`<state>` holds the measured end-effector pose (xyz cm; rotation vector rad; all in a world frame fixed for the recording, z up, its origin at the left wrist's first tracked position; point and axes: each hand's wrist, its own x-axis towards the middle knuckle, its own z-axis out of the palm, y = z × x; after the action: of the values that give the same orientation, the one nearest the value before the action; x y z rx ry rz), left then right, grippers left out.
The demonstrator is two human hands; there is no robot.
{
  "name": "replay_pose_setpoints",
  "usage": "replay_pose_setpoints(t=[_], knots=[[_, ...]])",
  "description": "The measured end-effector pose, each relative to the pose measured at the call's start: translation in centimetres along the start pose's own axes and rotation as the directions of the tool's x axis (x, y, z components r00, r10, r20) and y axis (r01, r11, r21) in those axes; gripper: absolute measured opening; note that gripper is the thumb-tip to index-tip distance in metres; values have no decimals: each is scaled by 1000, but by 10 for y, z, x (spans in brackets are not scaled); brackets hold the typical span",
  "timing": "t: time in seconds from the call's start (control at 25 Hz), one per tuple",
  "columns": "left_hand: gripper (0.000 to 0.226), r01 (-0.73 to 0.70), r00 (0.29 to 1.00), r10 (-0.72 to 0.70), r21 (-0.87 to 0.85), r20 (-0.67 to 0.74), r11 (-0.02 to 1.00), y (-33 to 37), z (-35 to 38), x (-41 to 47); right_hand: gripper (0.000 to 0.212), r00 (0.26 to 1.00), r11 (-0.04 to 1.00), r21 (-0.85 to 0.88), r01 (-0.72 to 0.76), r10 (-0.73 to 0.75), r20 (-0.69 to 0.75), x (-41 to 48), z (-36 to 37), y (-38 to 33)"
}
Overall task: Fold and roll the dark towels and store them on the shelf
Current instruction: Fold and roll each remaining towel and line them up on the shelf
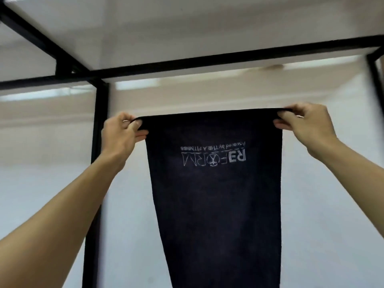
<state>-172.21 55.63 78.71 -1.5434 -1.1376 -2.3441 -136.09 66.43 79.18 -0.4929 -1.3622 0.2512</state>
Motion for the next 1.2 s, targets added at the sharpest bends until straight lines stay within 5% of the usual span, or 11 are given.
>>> replay_pose_setpoints(t=[0.2, 0.4, 0.56, 0.8, 0.88, 1.0, 1.08, 1.2], knots=[[18, 53, 996, -53, -2, 65, 999, 10, -41, -50, 11, 994, 995, 43, -92, 90, 66, -69, -27, -34], [18, 195, 966, -208, 96, 155, 976, -13, -72, -123, 13, 928, 963, -111, -246, 267, 259, -135, -56, -25], [20, 437, 865, -436, 52, 250, 898, -65, -68, -175, 12, 834, 899, -147, -413, 438, 336, -181, -69, 20], [8, 538, 663, -721, 542, 200, 645, -194, -40, -227, 14, 702, 716, -476, -511, 667, 250, -235, -47, 144], [6, 614, 624, -760, 487, 181, 621, -207, -23, -212, 8, 678, 693, -454, -560, 698, 229, -220, -32, 166], [7, 576, 776, -606, 193, 173, 794, -174, 7, -142, 7, 785, 809, -137, -571, 587, 197, -151, -8, 144], [14, 411, 903, -408, 9, 137, 912, -120, 17, -88, 7, 887, 892, 45, -450, 440, 137, -98, -1, 95], [17, 162, 986, -153, -163, 66, 973, -28, 5, -42, 8, 971, 948, 213, -238, 231, 56, -58, -10, 9]])
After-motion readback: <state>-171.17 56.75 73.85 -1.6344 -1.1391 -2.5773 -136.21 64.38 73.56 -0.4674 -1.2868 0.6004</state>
